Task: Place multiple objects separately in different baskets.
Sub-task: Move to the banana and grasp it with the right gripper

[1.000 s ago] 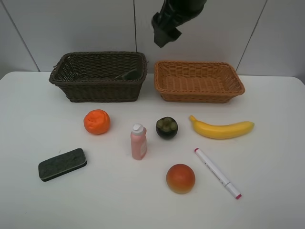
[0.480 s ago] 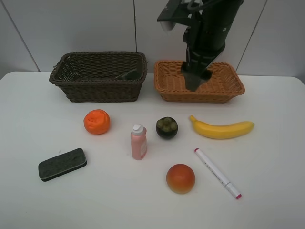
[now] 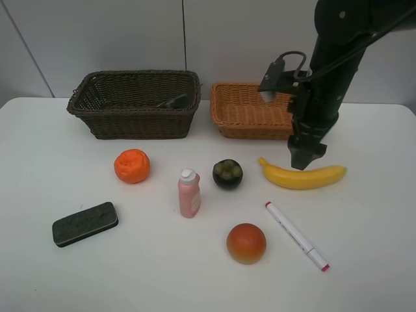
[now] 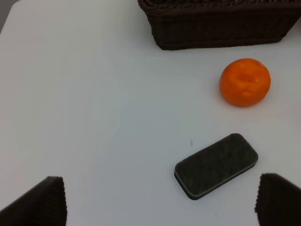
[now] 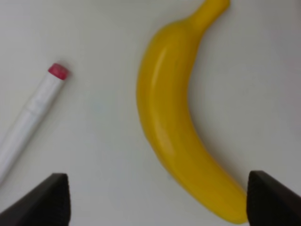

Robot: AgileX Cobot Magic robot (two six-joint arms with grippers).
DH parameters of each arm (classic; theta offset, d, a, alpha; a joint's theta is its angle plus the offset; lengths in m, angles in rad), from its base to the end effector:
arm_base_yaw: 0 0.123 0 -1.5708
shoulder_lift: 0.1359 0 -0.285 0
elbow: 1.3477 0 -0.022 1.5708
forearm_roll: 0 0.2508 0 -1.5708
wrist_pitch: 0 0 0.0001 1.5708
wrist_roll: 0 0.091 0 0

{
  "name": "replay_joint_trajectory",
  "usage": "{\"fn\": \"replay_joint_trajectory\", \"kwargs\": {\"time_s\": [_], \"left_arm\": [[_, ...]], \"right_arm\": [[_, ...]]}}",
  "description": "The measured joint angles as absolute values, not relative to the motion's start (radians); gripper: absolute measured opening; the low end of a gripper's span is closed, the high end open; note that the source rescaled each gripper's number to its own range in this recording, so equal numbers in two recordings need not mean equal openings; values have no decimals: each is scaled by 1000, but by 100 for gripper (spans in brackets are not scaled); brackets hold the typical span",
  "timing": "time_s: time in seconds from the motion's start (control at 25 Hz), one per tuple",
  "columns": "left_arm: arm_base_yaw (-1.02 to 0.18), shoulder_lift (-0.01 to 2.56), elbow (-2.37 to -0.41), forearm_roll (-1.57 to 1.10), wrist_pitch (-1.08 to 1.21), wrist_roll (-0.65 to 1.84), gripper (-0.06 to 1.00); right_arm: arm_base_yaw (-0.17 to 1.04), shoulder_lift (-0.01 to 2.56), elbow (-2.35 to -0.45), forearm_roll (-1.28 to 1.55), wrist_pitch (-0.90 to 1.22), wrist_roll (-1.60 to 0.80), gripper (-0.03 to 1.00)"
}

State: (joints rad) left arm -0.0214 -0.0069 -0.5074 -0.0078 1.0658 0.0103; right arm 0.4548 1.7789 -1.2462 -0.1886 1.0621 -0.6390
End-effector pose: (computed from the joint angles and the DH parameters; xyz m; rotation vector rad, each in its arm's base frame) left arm -0.0070 -0.0005 0.2789 0.0327 2.0349 -0.0163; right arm 0.3103 0.1352 0.2135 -1.7160 2.5611 -0.2668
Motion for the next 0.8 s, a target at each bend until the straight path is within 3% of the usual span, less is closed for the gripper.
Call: {"fn": "replay_joint_trajectory", "kwargs": {"time_s": [0.28, 0.8], "left_arm": [[-21, -7, -507, -8, 1066, 10, 100], [-21, -7, -507, -8, 1066, 10, 100]], "right_arm": [[410, 1788, -1128, -187, 863, -722, 91], [401, 1987, -1116, -224, 669, -745, 90]]}}
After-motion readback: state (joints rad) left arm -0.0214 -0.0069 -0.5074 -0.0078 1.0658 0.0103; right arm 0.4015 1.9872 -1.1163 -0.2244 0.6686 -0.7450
